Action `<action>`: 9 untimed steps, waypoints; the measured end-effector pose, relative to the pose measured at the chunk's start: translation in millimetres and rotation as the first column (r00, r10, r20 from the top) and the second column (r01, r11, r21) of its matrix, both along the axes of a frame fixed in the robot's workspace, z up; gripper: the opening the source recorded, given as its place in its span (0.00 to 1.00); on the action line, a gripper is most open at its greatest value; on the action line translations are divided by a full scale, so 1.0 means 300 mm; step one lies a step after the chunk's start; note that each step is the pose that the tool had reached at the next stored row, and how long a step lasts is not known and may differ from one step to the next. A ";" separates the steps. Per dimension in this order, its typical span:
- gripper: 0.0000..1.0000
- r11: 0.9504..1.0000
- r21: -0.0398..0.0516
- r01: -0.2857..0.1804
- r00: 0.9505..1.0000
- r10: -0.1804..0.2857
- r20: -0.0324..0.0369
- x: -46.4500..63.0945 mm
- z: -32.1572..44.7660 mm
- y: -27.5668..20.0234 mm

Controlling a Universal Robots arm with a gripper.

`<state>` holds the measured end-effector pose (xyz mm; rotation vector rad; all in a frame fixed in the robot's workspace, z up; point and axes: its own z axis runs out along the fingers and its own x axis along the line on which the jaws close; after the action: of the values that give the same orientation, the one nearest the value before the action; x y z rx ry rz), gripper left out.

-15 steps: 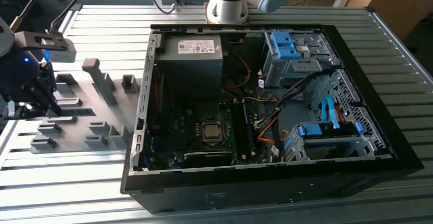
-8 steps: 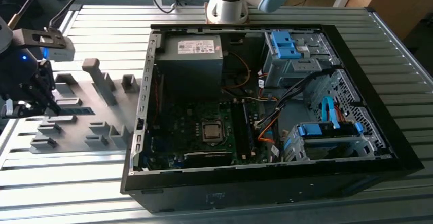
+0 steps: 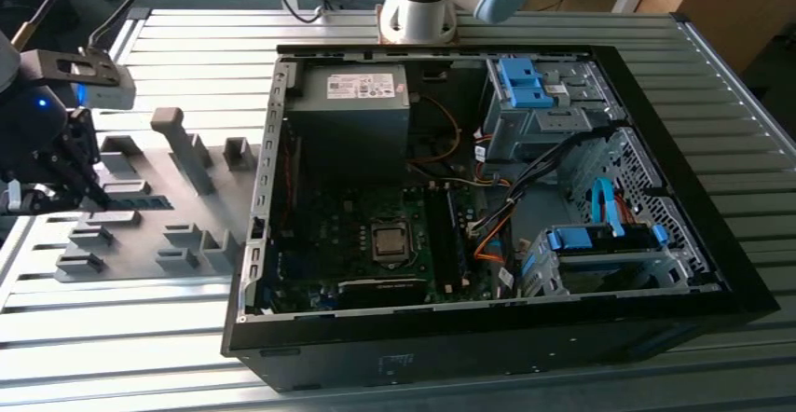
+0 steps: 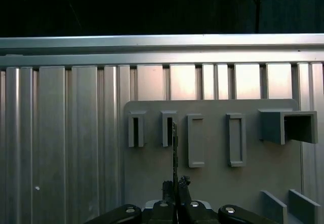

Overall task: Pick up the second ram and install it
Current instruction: 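Pick up the second ram and move it above second insertion slot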

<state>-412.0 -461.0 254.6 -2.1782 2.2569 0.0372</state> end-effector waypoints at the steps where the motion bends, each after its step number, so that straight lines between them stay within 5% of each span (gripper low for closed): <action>1: 0.14 1.000 0.000 0.000 1.000 0.000 0.000 0.000 0.003 0.000; 9: 0.14 1.000 0.000 0.000 1.000 0.000 0.000 0.000 0.020 0.000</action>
<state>-411.9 -461.0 260.5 -2.1779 2.2567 0.0371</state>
